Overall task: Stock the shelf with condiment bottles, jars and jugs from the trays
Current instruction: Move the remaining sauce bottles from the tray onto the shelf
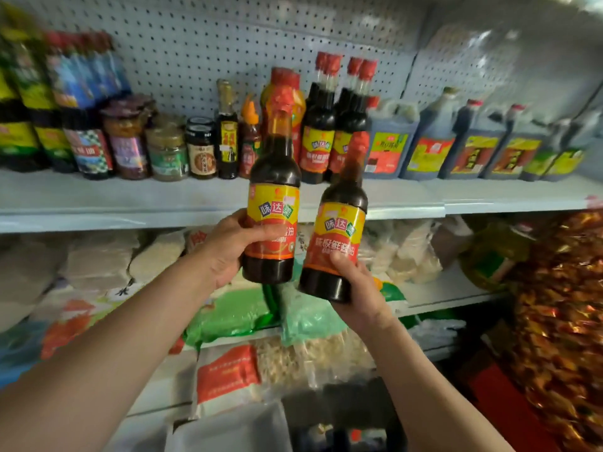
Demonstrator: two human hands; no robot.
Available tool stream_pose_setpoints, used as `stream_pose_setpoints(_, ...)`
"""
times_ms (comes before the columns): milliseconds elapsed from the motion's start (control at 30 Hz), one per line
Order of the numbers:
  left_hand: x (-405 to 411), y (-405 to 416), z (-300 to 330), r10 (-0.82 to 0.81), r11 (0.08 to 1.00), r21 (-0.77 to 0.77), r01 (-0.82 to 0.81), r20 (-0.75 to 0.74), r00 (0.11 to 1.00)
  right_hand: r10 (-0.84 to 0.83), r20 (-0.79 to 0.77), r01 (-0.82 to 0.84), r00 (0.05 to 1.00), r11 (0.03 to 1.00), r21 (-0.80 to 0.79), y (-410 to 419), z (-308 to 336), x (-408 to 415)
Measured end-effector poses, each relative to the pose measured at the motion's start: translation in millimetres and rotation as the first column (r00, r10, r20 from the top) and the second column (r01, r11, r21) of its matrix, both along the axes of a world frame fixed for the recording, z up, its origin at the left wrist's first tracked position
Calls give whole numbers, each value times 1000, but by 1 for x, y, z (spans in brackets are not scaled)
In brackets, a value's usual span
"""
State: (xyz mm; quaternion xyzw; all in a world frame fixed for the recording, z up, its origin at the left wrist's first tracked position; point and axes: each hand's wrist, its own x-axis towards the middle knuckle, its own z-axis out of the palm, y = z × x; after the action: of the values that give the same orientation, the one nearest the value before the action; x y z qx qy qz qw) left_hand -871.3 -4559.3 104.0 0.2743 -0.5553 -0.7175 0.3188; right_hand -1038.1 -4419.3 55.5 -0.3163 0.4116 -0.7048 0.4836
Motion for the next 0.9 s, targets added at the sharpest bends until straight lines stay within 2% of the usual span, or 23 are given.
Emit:
stream_pose_setpoints(233,-86,-28,41,46,992,-113,-54,-70,997,-181,-118,175,976,983,-64,-34,47,-101)
stream_pose_setpoints(433,-147,-65,38,115,978,-169,-119,-30,993,-257,-188,252,948,966,-53,-82,51,-171)
stream_pose_setpoints(633,-180,-94,21,225,957,-197,-215,30,974,-212,-346,196,914,977,-81,-120,40,-210)
stream_pose_setpoints(767,-196,-109,15,260,944,-225,-239,65,964,-163,-366,141,916,986,-86,-134,37,-223)
stream_pose_setpoints(900,-204,-116,10,259,921,-329,-209,114,959,-103,-382,78,919,994,-81,-143,36,-233)
